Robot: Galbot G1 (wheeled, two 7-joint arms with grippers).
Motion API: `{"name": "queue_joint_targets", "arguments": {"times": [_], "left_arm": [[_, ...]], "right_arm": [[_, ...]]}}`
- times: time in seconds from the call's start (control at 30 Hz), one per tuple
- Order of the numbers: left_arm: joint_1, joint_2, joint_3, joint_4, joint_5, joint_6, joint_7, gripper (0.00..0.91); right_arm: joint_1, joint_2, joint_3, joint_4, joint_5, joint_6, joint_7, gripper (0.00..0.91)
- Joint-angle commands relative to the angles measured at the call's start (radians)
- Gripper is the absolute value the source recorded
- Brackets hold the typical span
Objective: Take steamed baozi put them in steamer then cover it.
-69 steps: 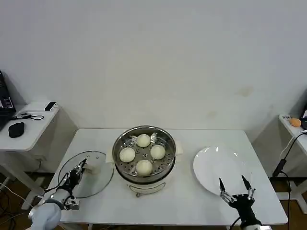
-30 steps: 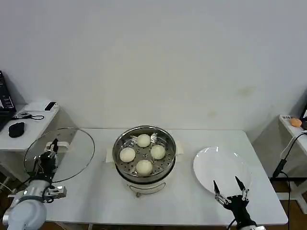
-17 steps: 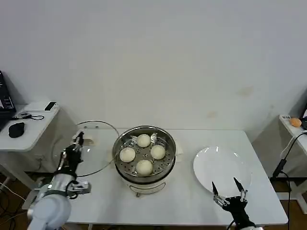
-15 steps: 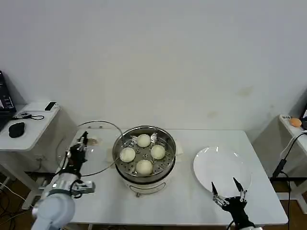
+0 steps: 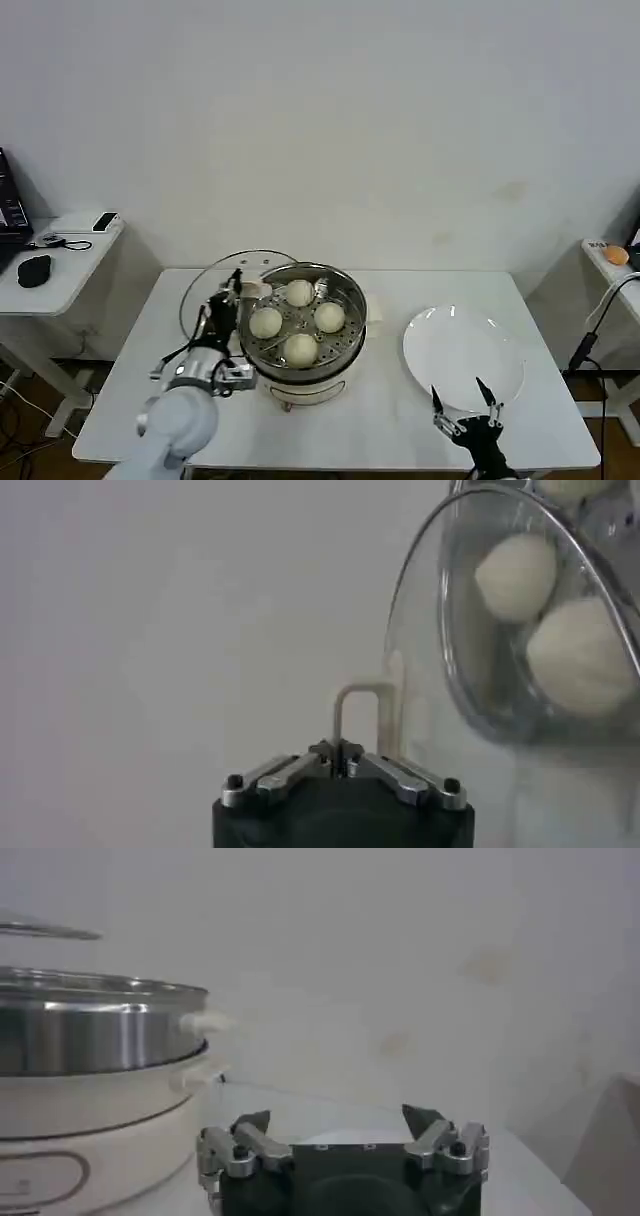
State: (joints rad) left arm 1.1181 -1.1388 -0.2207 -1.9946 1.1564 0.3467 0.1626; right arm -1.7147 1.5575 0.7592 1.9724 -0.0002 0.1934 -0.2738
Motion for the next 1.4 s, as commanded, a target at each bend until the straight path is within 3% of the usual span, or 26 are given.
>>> {"name": "queue_joint_targets", "arguments": {"times": [0.03, 0.27, 1.4], "left_arm": [[-0.112, -0.054, 0.158, 0.038, 0.049, 0.040, 0.026, 0.000], [-0.134, -0.087, 0.203, 0.063, 0.101, 0.041, 0.040, 0.000], [-0.113, -0.080, 0.224, 0.098, 0.149, 0.032, 0.052, 0.000]], "right_arm": [[0.006, 0.016, -0.008, -0.003, -0.027, -0.003, 0.000, 0.907], [0.007, 0.019, -0.012, -0.004, -0.031, -0.002, 0.001, 0.907], [0.010, 0.019, -0.033, -0.025, -0.047, 0.001, 0.002, 0.907]]}}
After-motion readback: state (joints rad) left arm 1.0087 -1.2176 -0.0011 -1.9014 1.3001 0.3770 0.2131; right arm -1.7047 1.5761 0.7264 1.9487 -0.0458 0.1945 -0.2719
